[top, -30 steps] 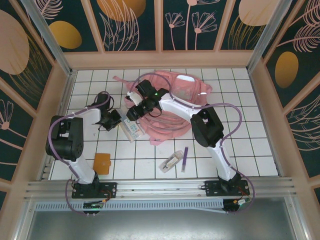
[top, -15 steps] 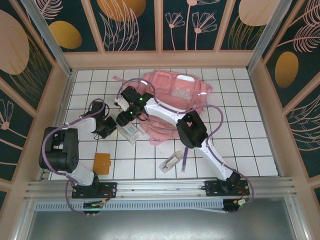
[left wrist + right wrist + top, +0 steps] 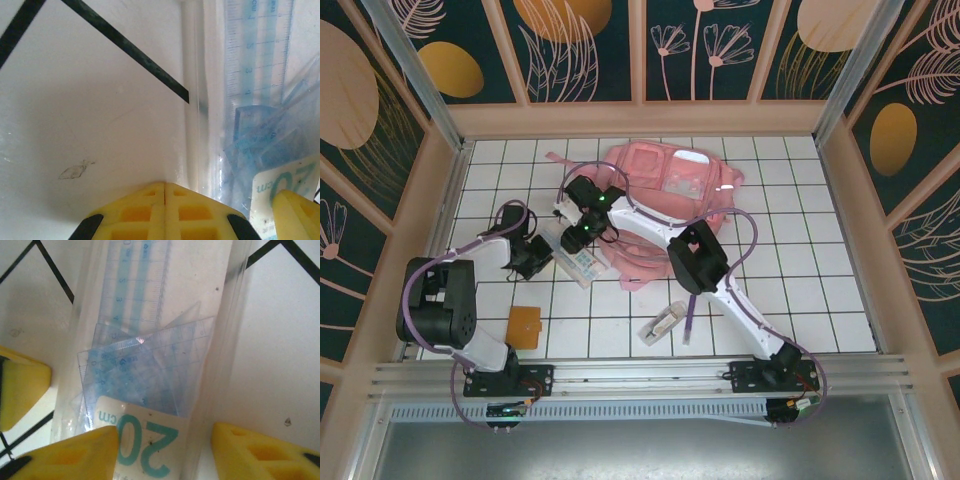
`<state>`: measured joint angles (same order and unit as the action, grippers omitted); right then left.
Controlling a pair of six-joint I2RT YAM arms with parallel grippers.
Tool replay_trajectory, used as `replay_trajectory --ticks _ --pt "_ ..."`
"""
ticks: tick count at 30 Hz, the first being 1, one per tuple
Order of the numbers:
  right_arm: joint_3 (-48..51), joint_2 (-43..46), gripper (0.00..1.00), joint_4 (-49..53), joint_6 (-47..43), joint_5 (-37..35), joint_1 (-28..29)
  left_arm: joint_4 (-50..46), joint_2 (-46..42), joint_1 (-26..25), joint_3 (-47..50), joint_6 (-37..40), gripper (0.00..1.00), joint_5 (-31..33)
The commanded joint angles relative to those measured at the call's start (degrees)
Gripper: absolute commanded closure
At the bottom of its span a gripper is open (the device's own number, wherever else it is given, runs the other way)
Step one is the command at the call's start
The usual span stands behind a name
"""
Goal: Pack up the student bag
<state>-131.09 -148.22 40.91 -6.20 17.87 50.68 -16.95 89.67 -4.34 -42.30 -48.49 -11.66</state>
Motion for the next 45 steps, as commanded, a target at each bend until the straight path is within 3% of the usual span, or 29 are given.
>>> replay_trajectory --ticks 1,4,8,11,13,16,18,21,24,26,29,32,37,45 --pt "3.0 -1.5 0.63 9.5 -0.6 -0.2 -0.2 -0.3 1.7 0.1 1.2 -2.1 0.99 -6.3" --pt "3.0 -0.1 0.79 9.5 -1.0 1.7 -0.3 5.1 1.3 0.1 2.3 -1.3 0.91 -12.6" --pt "4.4 4.2 0.98 5.6 -1.1 5.6 -0.6 6.0 2.1 0.1 1.7 0.8 0.9 -16.7" --pt "4.5 7.2 1.0 1.8 1.4 11.3 -1.2 3.3 1.8 0.1 -0.4 2.6 0.87 -17.4" --pt "4.5 9.7 1.0 -0.2 3.4 11.9 -1.3 1.6 -0.6 0.1 -2.3 3.3 0.83 -13.8" --pt "4.5 14.5 1.0 -2.1 6.9 7.5 -2.5 2.4 -6.2 0.1 -5.7 4.8 0.59 -8.6" --pt "6.2 18.6 1.0 -4.6 9.6 3.0 -4.0 13.7 -10.6 0.1 -4.5 7.2 0.52 -12.5" --pt "12.2 26.2 1.0 -11.1 14.0 -3.7 -8.1 30.4 -15.5 -0.9 -2.1 14.1 0.5 -16.6" --pt "21.0 34.8 1.0 -19.2 16.2 -7.7 -12.8 34.4 -15.5 -5.2 -4.1 29.0 0.46 -18.3" --pt "29.9 41.9 1.0 -28.0 15.6 -11.0 -16.2 33.4 -13.9 -10.1 -5.3 45.4 0.46 -22.2" --pt "44.3 52.1 1.0 -40.8 16.4 -17.8 -21.5 20.7 -9.6 -17.4 -8.3 78.5 0.39 -29.3" --pt "57.6 61.2 1.0 -52.7 23.7 -21.6 -28.4 11.2 -2.9 -22.0 -13.0 97.4 0.38 -25.5" --pt "67.2 68.8 1.0 -54.8 32.7 -19.2 -37.3 18.8 3.3 -26.9 -15.1 100.2 0.37 -11.3" --pt "71.2 72.7 1.0 -51.4 32.1 -19.1 -39.0 23.9 14.7 -29.3 -21.3 91.2 0.38 -0.9"
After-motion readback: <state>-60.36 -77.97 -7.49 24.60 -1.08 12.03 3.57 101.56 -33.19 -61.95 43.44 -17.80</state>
